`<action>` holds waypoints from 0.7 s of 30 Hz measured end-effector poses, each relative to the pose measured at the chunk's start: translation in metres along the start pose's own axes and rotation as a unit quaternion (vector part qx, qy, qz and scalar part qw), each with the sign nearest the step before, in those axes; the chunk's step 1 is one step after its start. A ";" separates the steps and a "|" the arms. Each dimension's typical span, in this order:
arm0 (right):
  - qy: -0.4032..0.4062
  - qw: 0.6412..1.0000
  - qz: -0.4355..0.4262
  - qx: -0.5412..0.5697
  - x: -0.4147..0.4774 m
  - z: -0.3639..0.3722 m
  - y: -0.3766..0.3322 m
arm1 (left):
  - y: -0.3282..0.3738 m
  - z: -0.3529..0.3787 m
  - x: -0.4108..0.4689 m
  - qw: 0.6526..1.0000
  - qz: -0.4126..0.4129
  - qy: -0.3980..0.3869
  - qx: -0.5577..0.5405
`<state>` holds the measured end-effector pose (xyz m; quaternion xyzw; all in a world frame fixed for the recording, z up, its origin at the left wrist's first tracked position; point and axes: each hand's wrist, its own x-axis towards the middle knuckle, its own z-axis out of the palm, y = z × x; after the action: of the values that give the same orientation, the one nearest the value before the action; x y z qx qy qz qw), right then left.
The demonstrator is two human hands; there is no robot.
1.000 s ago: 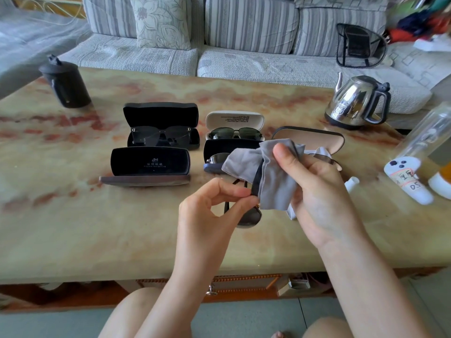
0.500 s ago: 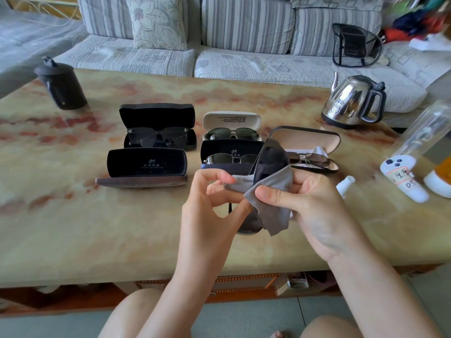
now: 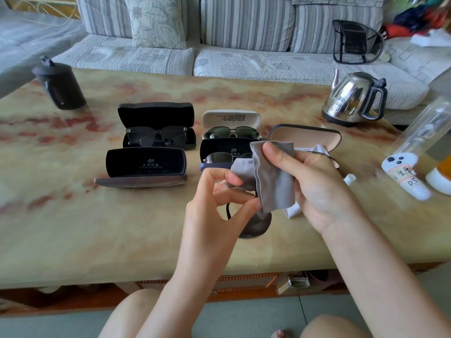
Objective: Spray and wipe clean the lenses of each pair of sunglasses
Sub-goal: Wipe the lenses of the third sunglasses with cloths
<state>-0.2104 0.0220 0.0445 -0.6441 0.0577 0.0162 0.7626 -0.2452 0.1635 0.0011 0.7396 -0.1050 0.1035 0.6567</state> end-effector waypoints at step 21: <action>-0.017 0.998 -0.061 0.007 -0.023 0.009 0.025 | -0.005 0.002 -0.002 0.991 -0.009 0.101 -0.092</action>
<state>-0.2349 0.0360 0.0240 -0.6408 0.0048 -0.0198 0.7674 -0.2455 0.1620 -0.0047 0.6630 -0.0408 0.1614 0.7299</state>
